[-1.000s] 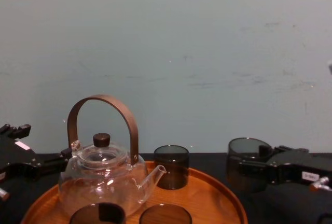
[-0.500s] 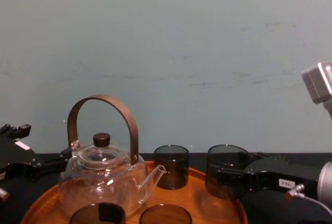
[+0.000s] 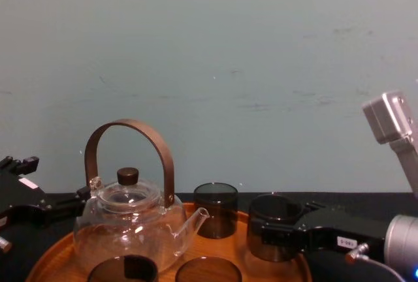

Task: Pick up the glass from the table and place it on the tray.

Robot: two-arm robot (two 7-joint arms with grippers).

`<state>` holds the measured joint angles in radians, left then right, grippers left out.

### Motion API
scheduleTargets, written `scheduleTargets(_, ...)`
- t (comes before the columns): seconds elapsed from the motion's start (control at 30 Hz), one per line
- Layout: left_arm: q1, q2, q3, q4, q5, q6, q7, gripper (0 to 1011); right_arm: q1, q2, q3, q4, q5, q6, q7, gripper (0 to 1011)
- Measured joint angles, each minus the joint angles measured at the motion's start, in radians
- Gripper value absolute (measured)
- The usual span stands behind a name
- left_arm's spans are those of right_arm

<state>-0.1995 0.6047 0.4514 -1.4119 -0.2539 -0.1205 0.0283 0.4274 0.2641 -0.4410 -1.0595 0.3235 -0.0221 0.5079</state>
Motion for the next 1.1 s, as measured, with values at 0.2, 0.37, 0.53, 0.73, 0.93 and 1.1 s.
scheduleTargets(0.2, 0.0, 0.0, 0.0, 0.0, 0.0, 0.0, 0.0, 1001, 0.01, -0.011, -0.007, 0.024, -0.006, -0.009, 0.004, 905)
scheduleTargets(0.37, 0.0, 0.0, 0.0, 0.0, 0.0, 0.0, 0.0, 1001, 0.018, -0.021, -0.012, 0.044, -0.011, -0.018, 0.009, 905)
scheduleTargets(0.53, 0.0, 0.0, 0.0, 0.0, 0.0, 0.0, 0.0, 1001, 0.024, -0.028, -0.015, 0.056, -0.015, -0.022, 0.013, 905)
scheduleTargets(0.73, 0.0, 0.0, 0.0, 0.0, 0.0, 0.0, 0.0, 1001, 0.028, -0.033, -0.017, 0.065, -0.018, -0.026, 0.014, 905)
scheduleTargets(0.93, 0.0, 0.0, 0.0, 0.0, 0.0, 0.0, 0.0, 1001, 0.031, -0.038, -0.018, 0.07, -0.025, -0.023, 0.009, 905)
scheduleTargets(1.1, 0.0, 0.0, 0.0, 0.0, 0.0, 0.0, 0.0, 1001, 0.031, -0.038, -0.018, 0.07, -0.026, -0.022, 0.008, 905)
